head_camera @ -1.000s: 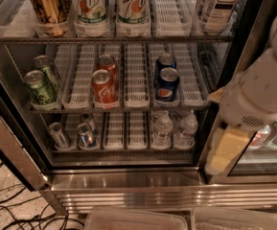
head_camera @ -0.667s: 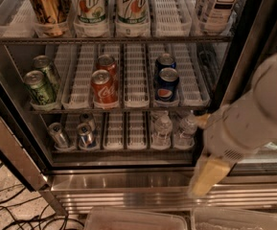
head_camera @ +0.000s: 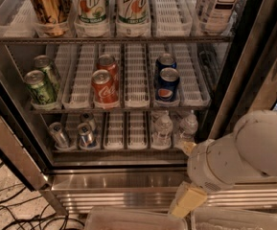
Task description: Pick redbull can from bottom shelf of fridge
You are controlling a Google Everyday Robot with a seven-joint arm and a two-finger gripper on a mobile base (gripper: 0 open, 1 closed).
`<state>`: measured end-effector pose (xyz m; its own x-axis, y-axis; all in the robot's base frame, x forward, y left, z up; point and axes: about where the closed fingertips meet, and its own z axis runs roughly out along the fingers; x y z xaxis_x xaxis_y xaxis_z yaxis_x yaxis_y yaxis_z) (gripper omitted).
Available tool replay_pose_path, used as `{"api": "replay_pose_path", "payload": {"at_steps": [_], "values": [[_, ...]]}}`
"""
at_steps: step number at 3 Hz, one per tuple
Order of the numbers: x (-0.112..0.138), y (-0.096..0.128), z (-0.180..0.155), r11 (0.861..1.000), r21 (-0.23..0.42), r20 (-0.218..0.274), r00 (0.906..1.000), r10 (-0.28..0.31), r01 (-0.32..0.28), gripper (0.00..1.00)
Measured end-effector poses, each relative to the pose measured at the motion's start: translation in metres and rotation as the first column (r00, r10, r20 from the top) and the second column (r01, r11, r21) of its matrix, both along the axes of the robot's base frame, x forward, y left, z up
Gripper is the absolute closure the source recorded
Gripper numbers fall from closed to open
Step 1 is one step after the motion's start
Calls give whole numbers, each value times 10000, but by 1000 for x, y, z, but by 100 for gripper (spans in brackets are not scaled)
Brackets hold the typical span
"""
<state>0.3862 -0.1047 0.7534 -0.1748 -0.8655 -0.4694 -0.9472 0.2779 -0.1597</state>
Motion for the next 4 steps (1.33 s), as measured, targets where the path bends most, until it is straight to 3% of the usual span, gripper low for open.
{"api": "replay_pose_path", "payload": {"at_steps": [1,2,3,4], "values": [[5,6,-2,9950,996,-78,9999,-86,94,0],[15,27,-22,9435,3166,-343,9952,-912,974,0],[23,45,-31,8307,5011,-611,9675,-2453,2423,0],[37,48,-14,7502,5780,-708,9356,-3458,3210,0]]}}
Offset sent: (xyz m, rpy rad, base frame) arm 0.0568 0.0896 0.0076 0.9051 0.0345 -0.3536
